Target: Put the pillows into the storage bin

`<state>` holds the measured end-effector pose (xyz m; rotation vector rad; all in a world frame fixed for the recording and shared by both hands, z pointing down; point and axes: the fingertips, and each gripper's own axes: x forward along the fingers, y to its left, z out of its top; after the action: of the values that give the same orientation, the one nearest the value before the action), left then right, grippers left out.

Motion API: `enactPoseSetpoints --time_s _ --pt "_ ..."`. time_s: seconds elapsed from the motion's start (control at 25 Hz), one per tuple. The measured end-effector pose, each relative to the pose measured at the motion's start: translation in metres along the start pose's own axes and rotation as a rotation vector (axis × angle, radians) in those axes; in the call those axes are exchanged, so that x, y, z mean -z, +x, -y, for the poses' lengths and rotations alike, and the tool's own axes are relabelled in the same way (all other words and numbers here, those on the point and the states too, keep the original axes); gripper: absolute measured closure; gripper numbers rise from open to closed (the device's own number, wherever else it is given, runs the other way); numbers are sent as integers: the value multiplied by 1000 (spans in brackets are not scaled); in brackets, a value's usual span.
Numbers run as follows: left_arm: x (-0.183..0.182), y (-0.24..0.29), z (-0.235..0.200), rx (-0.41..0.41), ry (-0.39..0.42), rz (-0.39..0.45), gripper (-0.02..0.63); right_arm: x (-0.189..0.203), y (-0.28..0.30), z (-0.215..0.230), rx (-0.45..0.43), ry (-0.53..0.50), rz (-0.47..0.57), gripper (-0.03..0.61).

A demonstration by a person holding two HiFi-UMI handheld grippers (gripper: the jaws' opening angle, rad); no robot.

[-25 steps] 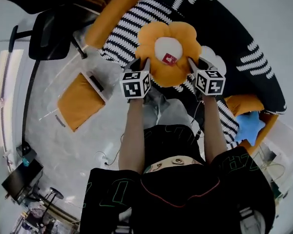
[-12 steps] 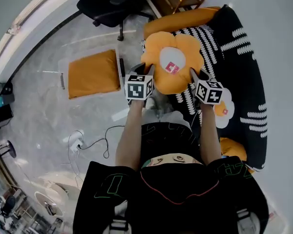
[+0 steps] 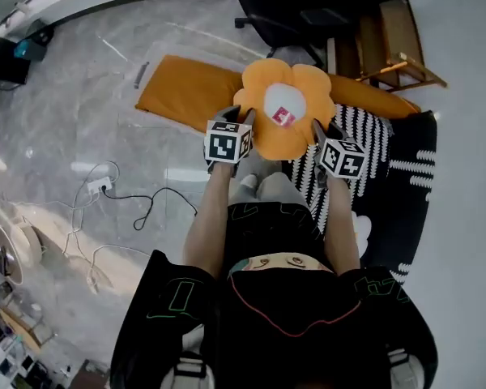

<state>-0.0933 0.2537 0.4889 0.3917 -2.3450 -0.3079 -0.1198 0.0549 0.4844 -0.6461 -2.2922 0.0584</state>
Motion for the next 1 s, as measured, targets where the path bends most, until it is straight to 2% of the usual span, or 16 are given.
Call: enactPoseSetpoints --time_s 0.16,0.48,0.72,1.0 --pt "-2 -25 -50 -81 -81 31 520 -23 33 -47 -82 -77 -22 488" --pt "-4 -40 -121 -211 -200 70 515 -48 102 -100 -213 -176 -90 486" --pt "2 -33 -184 -304 -299 48 514 -56 174 -134 -305 -220 -182 482" --pt "10 -9 -247 -414 -412 -17 508 -62 261 -159 -396 -290 -309 472"
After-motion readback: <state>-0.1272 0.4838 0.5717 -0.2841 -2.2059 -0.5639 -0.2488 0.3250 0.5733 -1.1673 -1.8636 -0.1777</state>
